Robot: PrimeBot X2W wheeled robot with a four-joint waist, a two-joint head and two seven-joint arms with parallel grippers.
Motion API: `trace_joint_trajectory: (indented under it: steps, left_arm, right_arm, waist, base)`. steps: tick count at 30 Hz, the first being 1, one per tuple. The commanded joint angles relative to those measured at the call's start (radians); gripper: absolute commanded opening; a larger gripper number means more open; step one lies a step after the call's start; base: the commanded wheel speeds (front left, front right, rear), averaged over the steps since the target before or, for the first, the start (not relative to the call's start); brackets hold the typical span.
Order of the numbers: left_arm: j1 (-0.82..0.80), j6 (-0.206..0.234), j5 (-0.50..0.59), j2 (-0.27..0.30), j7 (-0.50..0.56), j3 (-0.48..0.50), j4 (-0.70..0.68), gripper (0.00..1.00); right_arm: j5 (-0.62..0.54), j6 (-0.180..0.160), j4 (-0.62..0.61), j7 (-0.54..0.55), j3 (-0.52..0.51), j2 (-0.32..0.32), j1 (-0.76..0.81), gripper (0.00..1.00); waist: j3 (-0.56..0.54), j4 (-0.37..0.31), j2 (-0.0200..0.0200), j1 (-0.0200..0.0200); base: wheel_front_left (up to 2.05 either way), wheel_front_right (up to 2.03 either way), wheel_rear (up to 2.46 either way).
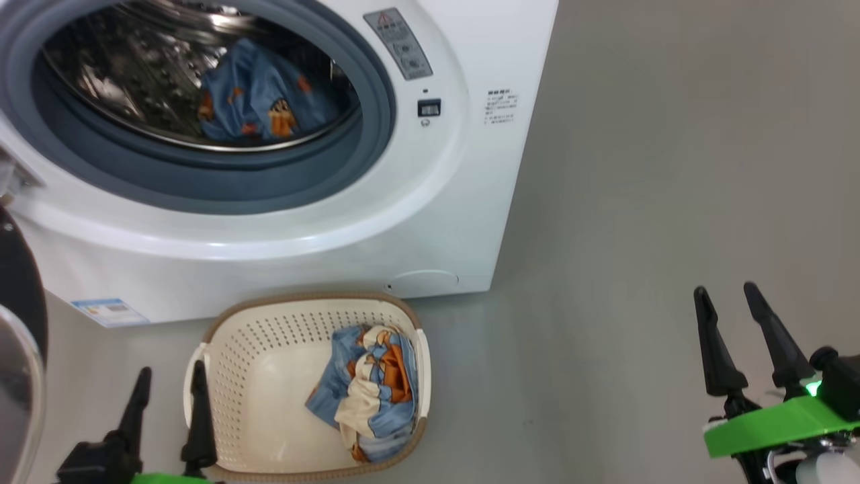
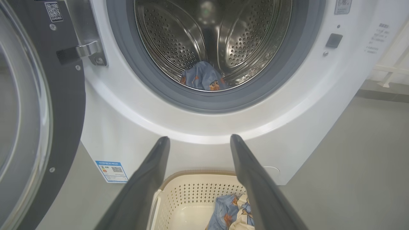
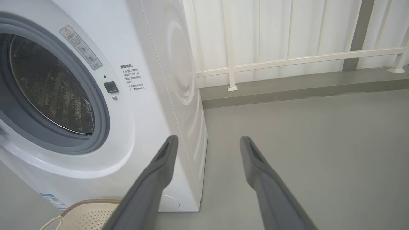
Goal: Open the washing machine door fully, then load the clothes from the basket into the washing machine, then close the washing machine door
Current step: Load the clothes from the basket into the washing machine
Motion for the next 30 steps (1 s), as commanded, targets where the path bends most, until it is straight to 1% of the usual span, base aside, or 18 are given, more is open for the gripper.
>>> trace_joint_trajectory:
  steps: [1,12,16,20,21,30]
  left_arm:
    - [-0.035,0.008,-0.007,0.010,-0.006,0.020,-0.006,1.00]
    - [-0.159,0.016,-0.061,0.010,-0.006,-0.065,0.174,1.00]
    - [-0.237,0.006,-0.089,0.010,-0.006,-0.084,0.280,1.00]
    - [-0.303,-0.005,-0.092,0.010,-0.006,-0.097,0.379,1.00]
    - [-0.303,-0.005,-0.092,0.010,-0.006,-0.097,0.379,1.00]
    - [-0.456,-0.027,-0.066,0.011,-0.006,-0.128,0.611,1.00]
  right_arm:
    - [-0.015,0.006,-0.028,-0.008,0.022,-0.014,-0.032,1.00]
    - [-0.001,0.006,-0.042,-0.008,0.017,-0.006,-0.114,1.00]
    - [0.006,0.006,-0.045,-0.008,0.013,-0.001,-0.149,1.00]
    - [0.011,0.006,-0.048,-0.008,0.014,0.008,-0.175,1.00]
    - [0.011,0.006,-0.048,-0.008,0.014,0.008,-0.175,1.00]
    - [0.022,0.006,-0.051,-0.008,0.017,0.038,-0.227,1.00]
  waist:
    - [0.029,-0.008,-0.0001,-0.0001]
    - [0.176,-0.035,-0.0001,-0.0001]
    - [0.235,-0.046,-0.0001,-0.0001]
    - [0.279,-0.060,-0.0001,-0.0001]
    - [0.279,-0.060,-0.0001,-0.0001]
    - [0.372,-0.096,-0.0001,-0.0001]
  base:
    - [0.00,0.00,0.00]
    - [0.00,0.00,0.00]
    - [0.00,0.00,0.00]
    - [0.00,0.00,0.00]
    - [0.00,0.00,0.00]
    - [0.00,0.00,0.00]
